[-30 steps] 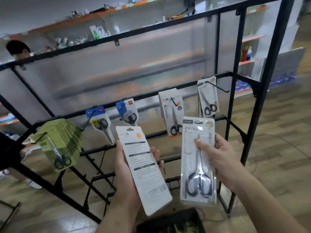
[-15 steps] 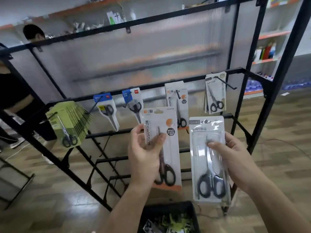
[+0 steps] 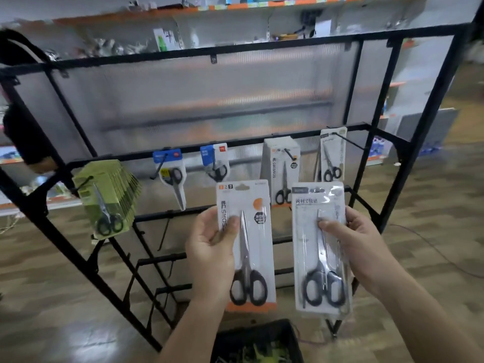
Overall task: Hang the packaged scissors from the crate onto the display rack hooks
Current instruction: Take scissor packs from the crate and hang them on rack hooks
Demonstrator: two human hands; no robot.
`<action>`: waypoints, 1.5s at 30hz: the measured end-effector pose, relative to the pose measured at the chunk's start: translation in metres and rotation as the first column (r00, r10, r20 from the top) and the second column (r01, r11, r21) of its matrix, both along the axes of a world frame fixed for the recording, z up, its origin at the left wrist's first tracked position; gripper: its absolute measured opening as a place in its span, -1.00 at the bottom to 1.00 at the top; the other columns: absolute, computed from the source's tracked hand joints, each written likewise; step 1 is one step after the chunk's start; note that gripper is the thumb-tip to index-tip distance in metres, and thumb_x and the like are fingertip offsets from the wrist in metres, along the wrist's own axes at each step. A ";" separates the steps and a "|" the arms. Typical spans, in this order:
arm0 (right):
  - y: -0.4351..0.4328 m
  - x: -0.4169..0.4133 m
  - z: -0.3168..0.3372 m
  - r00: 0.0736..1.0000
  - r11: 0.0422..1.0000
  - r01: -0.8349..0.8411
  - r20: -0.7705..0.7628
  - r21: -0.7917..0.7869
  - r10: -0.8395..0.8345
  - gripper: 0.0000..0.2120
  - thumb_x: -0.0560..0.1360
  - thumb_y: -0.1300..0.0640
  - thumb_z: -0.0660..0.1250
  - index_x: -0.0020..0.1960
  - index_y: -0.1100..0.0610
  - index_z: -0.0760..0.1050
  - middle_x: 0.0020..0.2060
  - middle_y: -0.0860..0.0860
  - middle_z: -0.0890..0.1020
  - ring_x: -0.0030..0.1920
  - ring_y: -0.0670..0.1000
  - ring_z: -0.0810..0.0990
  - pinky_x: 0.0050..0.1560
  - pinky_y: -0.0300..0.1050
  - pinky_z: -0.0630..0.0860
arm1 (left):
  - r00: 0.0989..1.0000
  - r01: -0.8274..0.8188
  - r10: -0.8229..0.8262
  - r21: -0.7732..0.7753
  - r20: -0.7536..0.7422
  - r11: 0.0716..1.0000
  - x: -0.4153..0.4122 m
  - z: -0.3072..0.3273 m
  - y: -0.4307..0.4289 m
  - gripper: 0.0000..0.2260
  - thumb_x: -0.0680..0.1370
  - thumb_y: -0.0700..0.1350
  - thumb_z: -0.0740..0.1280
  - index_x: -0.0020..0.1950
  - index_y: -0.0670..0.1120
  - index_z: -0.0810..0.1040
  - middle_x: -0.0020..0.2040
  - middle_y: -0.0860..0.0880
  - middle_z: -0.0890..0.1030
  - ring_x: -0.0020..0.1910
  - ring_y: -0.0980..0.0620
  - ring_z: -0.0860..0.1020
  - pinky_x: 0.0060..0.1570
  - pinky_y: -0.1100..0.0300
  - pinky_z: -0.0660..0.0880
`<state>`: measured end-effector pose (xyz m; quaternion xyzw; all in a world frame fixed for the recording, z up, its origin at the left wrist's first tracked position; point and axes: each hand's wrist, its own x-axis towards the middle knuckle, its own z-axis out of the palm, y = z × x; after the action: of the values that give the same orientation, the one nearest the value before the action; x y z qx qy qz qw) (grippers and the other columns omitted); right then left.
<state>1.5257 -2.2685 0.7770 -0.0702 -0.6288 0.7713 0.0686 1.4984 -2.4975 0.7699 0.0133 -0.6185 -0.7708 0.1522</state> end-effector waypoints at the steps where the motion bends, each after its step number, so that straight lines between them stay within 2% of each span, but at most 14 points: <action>1: -0.003 0.002 0.000 1.000 1.000 0.012 0.008 0.006 -0.012 -0.77 0.57 0.28 0.36 0.23 0.18 0.58 0.06 0.16 0.74 0.03 0.23 0.73 0.03 0.15 0.62 | 1.000 0.011 -0.011 0.010 0.004 1.000 0.000 -0.003 -0.004 -0.82 0.56 -0.22 0.45 0.09 0.02 0.61 0.03 0.03 0.75 0.05 0.04 0.72 0.17 -0.07 0.60; 4: -0.006 0.008 -0.002 0.998 0.998 0.055 0.017 0.026 -0.056 -0.77 0.58 0.29 0.35 0.23 0.17 0.58 0.06 0.14 0.74 0.03 0.20 0.74 0.01 0.13 0.64 | 0.998 0.045 -0.045 -0.001 0.049 0.999 0.001 -0.011 -0.009 -0.83 0.57 -0.20 0.46 0.14 -0.05 0.61 0.02 0.03 0.75 0.04 0.03 0.71 0.18 -0.08 0.60; 9: 0.003 0.004 0.001 0.994 0.994 0.106 0.011 0.038 -0.107 -0.77 0.58 0.31 0.34 0.22 0.17 0.59 0.05 0.13 0.74 0.04 0.19 0.73 0.07 0.18 0.62 | 0.980 0.098 -0.094 -0.017 0.173 0.995 -0.003 -0.016 -0.003 -0.91 0.58 -0.13 0.46 0.06 -0.04 0.60 -0.04 -0.03 0.74 -0.01 -0.09 0.72 0.14 -0.22 0.62; 12: 0.017 -0.009 0.003 0.993 0.992 0.117 -0.004 0.053 -0.117 -0.76 0.59 0.31 0.34 0.23 0.17 0.59 0.07 0.13 0.74 0.07 0.20 0.73 0.11 0.21 0.61 | 0.976 0.120 -0.108 -0.053 0.189 0.991 -0.016 -0.015 0.011 -0.90 0.58 -0.11 0.47 0.03 -0.06 0.59 -0.07 -0.04 0.75 -0.04 -0.10 0.72 0.10 -0.23 0.63; 15: 0.039 -0.029 -0.001 0.994 0.991 0.113 0.005 0.073 -0.114 -0.77 0.59 0.29 0.34 0.23 0.17 0.59 0.07 0.12 0.74 0.07 0.18 0.73 0.13 0.19 0.61 | 0.978 0.126 -0.105 -0.111 0.181 0.986 -0.033 -0.015 0.033 -0.90 0.58 -0.08 0.46 0.02 -0.06 0.59 -0.10 -0.01 0.74 -0.10 -0.03 0.73 0.00 -0.16 0.67; 18: 0.066 -0.054 -0.003 0.991 0.989 0.128 0.036 0.076 -0.131 -0.79 0.61 0.27 0.32 0.22 0.17 0.60 0.05 0.11 0.75 0.04 0.16 0.74 0.12 0.17 0.63 | 0.974 0.135 -0.109 -0.126 0.197 0.983 -0.055 -0.011 0.060 -0.87 0.61 -0.05 0.42 0.05 -0.09 0.56 -0.11 0.00 0.74 -0.14 0.00 0.73 -0.17 0.01 0.66; 22: 0.111 -0.086 -0.006 0.990 0.987 0.136 0.033 0.087 -0.140 -0.80 0.62 0.26 0.31 0.21 0.17 0.61 0.03 0.07 0.75 0.03 0.12 0.74 0.08 0.10 0.64 | 0.978 0.109 -0.088 -0.102 0.191 0.989 -0.087 -0.012 0.101 -0.85 0.61 -0.08 0.42 0.08 -0.11 0.54 -0.05 -0.05 0.74 -0.07 -0.05 0.73 -0.12 -0.01 0.67; 26: 0.157 -0.123 -0.016 0.972 0.970 0.231 0.022 0.082 -0.233 -0.81 0.61 0.25 0.33 0.21 0.15 0.59 0.01 0.03 0.76 0.04 0.10 0.74 0.07 0.10 0.64 | 0.987 0.056 -0.046 -0.058 0.154 0.997 -0.111 -0.018 0.137 -0.81 0.59 -0.10 0.42 0.10 -0.17 0.51 -0.06 -0.06 0.74 -0.06 -0.05 0.72 -0.17 0.13 0.63; 31: 0.194 -0.163 -0.022 0.955 0.948 0.295 -0.003 0.122 -0.297 -0.84 0.61 0.20 0.36 0.18 0.12 0.61 -0.02 -0.03 0.76 0.00 -0.03 0.74 0.07 -0.01 0.65 | 0.993 0.011 -0.002 -0.068 0.121 0.998 -0.131 -0.024 0.172 -0.80 0.53 -0.01 0.42 0.04 -0.08 0.51 -0.03 -0.08 0.73 0.03 -0.14 0.69 0.09 -0.17 0.63; 34: 0.205 -0.179 -0.030 0.953 0.940 0.297 0.008 0.167 -0.302 -0.90 0.60 0.15 0.38 0.11 0.06 0.60 -0.05 -0.05 0.74 -0.06 -0.10 0.73 0.07 -0.03 0.65 | 0.993 0.012 -0.001 -0.088 0.122 0.996 -0.137 -0.027 0.185 -0.77 0.55 0.01 0.41 0.08 -0.10 0.51 0.01 -0.12 0.72 0.07 -0.21 0.68 0.11 -0.24 0.62; 36: 0.210 -0.185 -0.033 0.957 0.944 0.285 0.013 0.165 -0.291 -0.92 0.60 0.17 0.38 0.07 0.04 0.60 -0.07 -0.07 0.75 -0.11 -0.14 0.72 0.06 -0.07 0.65 | 0.993 0.009 0.001 -0.081 0.122 0.997 -0.141 -0.027 0.191 -0.76 0.55 0.01 0.41 0.10 -0.11 0.50 0.00 -0.09 0.73 0.06 -0.15 0.70 0.07 -0.15 0.65; 39: 0.216 -0.188 -0.034 0.976 0.963 0.215 0.005 0.163 -0.218 -0.90 0.61 0.17 0.38 0.11 0.05 0.61 -0.04 -0.05 0.76 -0.02 -0.04 0.74 0.07 0.01 0.67 | 0.993 -0.009 0.017 -0.076 0.116 0.997 -0.145 -0.027 0.197 -0.78 0.54 0.00 0.40 0.09 -0.09 0.51 -0.05 -0.01 0.73 0.01 -0.03 0.70 -0.03 0.05 0.64; 43: 0.221 -0.180 -0.034 0.991 0.983 0.117 -0.084 0.138 -0.106 -0.83 0.62 0.16 0.36 0.19 0.17 0.59 -0.01 0.03 0.76 0.00 0.03 0.75 -0.10 -0.14 0.67 | 0.995 -0.045 0.053 -0.104 0.083 0.994 -0.148 -0.029 0.201 -0.76 0.52 0.02 0.40 0.07 -0.09 0.52 -0.08 0.00 0.72 -0.04 0.02 0.69 -0.04 0.08 0.65; 45: 0.223 -0.175 -0.034 0.993 0.991 0.066 -0.104 0.116 -0.054 -0.80 0.62 0.13 0.35 0.19 0.19 0.59 0.00 0.06 0.76 -0.01 0.06 0.75 -0.12 -0.11 0.69 | 0.996 -0.057 0.064 -0.105 0.067 0.993 -0.148 -0.028 0.204 -0.76 0.51 0.03 0.40 0.05 -0.09 0.52 -0.10 0.01 0.72 -0.07 0.04 0.68 -0.09 0.14 0.65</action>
<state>1.3511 -2.0453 0.7425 -0.0460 -0.6671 0.7325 0.1275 1.3508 -2.2939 0.7418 0.0512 -0.6618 -0.7319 0.1544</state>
